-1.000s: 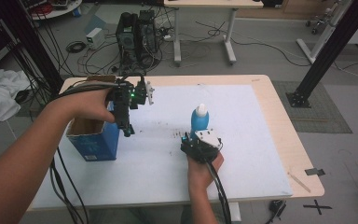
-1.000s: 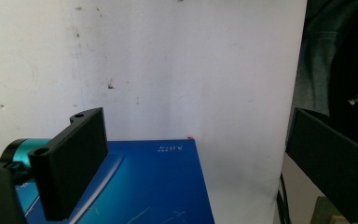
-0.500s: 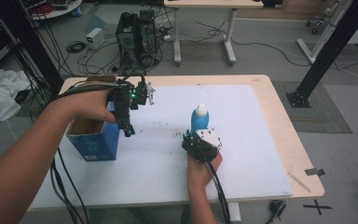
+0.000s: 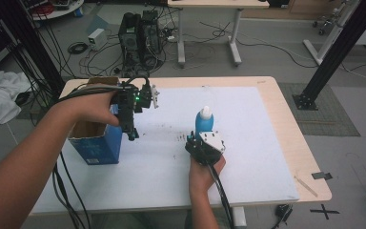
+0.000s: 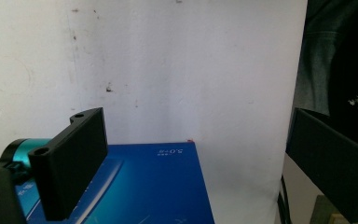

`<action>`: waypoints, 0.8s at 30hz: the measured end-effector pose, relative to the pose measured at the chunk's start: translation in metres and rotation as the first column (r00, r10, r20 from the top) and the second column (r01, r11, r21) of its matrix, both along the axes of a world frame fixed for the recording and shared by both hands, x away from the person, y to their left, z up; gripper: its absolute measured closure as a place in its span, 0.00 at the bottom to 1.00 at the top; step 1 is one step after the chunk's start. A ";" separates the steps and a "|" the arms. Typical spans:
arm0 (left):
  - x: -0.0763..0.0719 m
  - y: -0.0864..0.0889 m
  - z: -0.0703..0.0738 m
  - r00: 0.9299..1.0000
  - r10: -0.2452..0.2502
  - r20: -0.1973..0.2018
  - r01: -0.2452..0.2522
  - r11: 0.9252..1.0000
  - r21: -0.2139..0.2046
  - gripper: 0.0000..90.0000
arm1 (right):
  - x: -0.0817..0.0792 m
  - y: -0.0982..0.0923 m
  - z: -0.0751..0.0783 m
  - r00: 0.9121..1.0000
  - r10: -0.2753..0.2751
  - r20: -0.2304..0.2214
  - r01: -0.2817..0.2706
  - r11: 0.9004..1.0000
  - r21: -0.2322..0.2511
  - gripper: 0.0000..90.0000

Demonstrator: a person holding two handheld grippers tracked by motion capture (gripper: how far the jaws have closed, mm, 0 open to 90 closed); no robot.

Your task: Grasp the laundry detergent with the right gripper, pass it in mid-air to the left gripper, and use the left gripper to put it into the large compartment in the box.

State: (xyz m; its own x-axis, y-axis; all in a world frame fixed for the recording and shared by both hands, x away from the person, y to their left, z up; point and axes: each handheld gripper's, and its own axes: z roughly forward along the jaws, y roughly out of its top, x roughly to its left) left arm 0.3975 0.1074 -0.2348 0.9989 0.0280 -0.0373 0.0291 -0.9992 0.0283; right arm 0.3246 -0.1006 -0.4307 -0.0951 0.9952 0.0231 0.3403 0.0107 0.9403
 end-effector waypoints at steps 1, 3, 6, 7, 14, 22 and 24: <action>0.000 0.001 0.000 1.000 0.003 -0.001 -0.003 1.000 -0.004 0.06 | -0.001 0.002 0.000 1.000 -0.011 0.000 0.011 1.000 0.011 0.38; 0.000 0.001 0.000 1.000 0.002 -0.003 -0.002 1.000 -0.002 0.06 | -0.002 0.003 0.000 1.000 -0.018 0.006 0.018 1.000 0.004 0.39; 0.000 0.003 -0.001 1.000 0.011 0.002 -0.011 1.000 -0.011 0.06 | -0.003 0.005 0.000 0.999 -0.027 0.017 0.027 1.000 -0.014 0.39; 0.000 0.003 -0.001 1.000 0.010 0.006 -0.010 1.000 -0.010 0.06 | -0.003 0.006 0.000 0.999 -0.029 0.014 0.029 1.000 -0.011 0.39; -0.001 0.000 -0.003 1.000 -0.005 -0.005 0.005 1.000 -0.002 0.06 | -0.002 0.008 -0.002 0.997 -0.058 0.053 0.061 0.997 -0.057 0.42; -0.001 0.002 -0.002 1.000 0.002 -0.005 -0.002 1.000 0.004 0.06 | -0.003 0.009 -0.002 0.996 -0.073 0.045 0.075 0.996 -0.039 0.44; -0.001 0.001 -0.003 1.000 0.003 -0.009 -0.003 1.000 0.004 0.06 | -0.003 0.009 -0.002 0.996 -0.076 0.050 0.079 0.996 -0.049 0.44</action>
State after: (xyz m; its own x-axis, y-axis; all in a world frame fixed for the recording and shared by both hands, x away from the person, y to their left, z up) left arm 0.3970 0.1087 -0.2374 0.9985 0.0314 -0.0458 0.0326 -0.9992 0.0245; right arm 0.3219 -0.0919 -0.4331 -0.0174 0.9994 -0.0303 0.2962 0.0341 0.9545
